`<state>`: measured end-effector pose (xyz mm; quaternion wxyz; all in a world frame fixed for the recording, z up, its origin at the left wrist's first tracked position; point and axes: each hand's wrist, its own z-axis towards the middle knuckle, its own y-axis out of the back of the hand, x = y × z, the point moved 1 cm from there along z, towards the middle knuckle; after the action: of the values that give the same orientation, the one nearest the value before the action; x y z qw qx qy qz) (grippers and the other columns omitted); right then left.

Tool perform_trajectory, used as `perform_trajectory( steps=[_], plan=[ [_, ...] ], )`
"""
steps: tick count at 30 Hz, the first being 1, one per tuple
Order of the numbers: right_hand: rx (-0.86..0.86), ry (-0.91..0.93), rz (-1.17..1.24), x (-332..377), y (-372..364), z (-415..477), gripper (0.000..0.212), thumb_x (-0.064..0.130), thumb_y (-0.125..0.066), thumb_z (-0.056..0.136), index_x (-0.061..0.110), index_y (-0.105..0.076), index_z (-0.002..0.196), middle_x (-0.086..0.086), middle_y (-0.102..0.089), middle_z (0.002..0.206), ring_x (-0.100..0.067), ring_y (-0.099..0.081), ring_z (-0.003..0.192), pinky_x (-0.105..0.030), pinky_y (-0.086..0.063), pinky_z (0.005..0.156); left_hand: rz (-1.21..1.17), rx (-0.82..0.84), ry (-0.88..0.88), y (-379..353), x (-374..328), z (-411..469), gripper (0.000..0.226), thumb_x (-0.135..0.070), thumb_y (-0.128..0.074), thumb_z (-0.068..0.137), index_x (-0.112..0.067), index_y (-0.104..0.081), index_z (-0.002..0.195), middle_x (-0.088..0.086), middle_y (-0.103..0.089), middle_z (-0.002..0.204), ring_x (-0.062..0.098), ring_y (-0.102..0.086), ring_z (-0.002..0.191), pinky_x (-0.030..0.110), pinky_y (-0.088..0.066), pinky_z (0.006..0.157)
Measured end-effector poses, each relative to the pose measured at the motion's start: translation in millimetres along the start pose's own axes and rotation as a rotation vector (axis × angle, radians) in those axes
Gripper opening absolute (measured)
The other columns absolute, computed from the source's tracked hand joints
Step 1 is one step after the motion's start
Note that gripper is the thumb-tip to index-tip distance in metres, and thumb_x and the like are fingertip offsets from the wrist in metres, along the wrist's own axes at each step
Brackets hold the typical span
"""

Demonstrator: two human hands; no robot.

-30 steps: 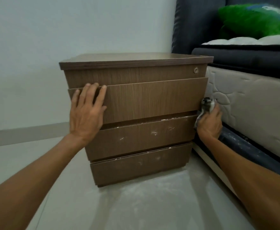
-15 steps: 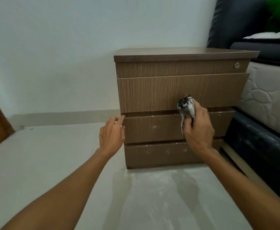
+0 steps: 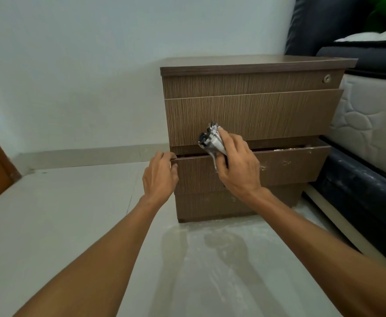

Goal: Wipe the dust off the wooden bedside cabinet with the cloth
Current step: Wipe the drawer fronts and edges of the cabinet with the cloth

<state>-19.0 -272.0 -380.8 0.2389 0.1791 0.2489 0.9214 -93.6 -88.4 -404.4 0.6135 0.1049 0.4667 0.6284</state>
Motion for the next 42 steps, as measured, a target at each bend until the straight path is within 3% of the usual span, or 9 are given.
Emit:
perform_trajectory(
  steps=[6, 10, 15, 20, 36, 39, 42],
  plan=[
    [0.182, 0.188, -0.144, 38, -32, 19, 0.067, 0.024, -0.069, 0.084, 0.016, -0.04, 0.144, -0.013, -0.052, 0.129, -0.025, -0.053, 0.093, -0.035, -0.048, 0.07, -0.079, 0.014, 0.005, 10, 2, 3, 0.023, -0.003, -0.052, 0.09, -0.01, -0.061, 0.11, 0.008, -0.06, 0.109, 0.026, -0.057, 0.1, 0.034, -0.047, 0.077],
    [0.291, 0.197, -0.222, 44, -55, 11, 0.07, 0.011, -0.066, 0.079, 0.016, -0.041, 0.144, -0.015, -0.045, 0.14, -0.029, -0.049, 0.102, -0.037, -0.04, 0.071, -0.058, -0.017, 0.021, 11, 4, 5, 0.017, 0.002, -0.049, 0.087, -0.005, -0.059, 0.098, 0.015, -0.06, 0.098, 0.033, -0.057, 0.091, 0.039, -0.045, 0.071],
    [0.288, 0.238, -0.275, 5, -43, -1, 0.06, 0.028, -0.065, 0.081, 0.012, -0.048, 0.136, -0.011, -0.052, 0.132, -0.027, -0.049, 0.102, -0.039, -0.042, 0.074, 0.103, 0.001, -0.137, 14, 6, 12, 0.019, -0.007, -0.049, 0.088, -0.009, -0.063, 0.101, 0.011, -0.062, 0.101, 0.031, -0.056, 0.095, 0.042, -0.047, 0.075],
    [0.281, 0.194, -0.389, -56, -17, -8, 0.057, 0.038, -0.06, 0.085, 0.012, -0.048, 0.134, -0.008, -0.054, 0.129, -0.024, -0.049, 0.101, -0.039, -0.047, 0.076, 0.214, -0.022, -0.287, 15, -1, 16, 0.015, -0.012, -0.056, 0.087, -0.006, -0.068, 0.093, 0.008, -0.064, 0.092, 0.027, -0.058, 0.085, 0.038, -0.048, 0.063],
    [0.275, -0.255, -0.53, -218, 85, -30, 0.051, 0.025, -0.056, 0.09, 0.009, -0.046, 0.137, -0.014, -0.051, 0.135, -0.036, -0.046, 0.105, -0.048, -0.05, 0.079, 0.233, -0.033, -0.284, 8, -10, 20, 0.009, -0.016, -0.06, 0.083, -0.011, -0.059, 0.075, 0.005, -0.057, 0.075, 0.023, -0.052, 0.07, 0.032, -0.04, 0.055],
    [0.254, -0.408, -0.498, -230, 93, -29, 0.05, 0.021, -0.053, 0.092, 0.007, -0.042, 0.139, -0.016, -0.048, 0.135, -0.038, -0.045, 0.107, -0.049, -0.048, 0.08, 0.235, -0.035, -0.286, 8, -9, 20, 0.009, -0.016, -0.06, 0.083, -0.01, -0.058, 0.076, 0.005, -0.057, 0.075, 0.024, -0.052, 0.071, 0.033, -0.04, 0.055],
    [0.157, -0.723, -0.382, -241, 98, -36, 0.037, 0.017, -0.052, 0.093, 0.004, -0.049, 0.127, -0.019, -0.051, 0.125, -0.037, -0.048, 0.108, -0.05, -0.048, 0.084, 0.223, -0.032, -0.287, 8, -8, 19, 0.008, -0.016, -0.059, 0.083, -0.011, -0.058, 0.077, 0.004, -0.057, 0.077, 0.025, -0.053, 0.073, 0.035, -0.043, 0.056]
  ],
)
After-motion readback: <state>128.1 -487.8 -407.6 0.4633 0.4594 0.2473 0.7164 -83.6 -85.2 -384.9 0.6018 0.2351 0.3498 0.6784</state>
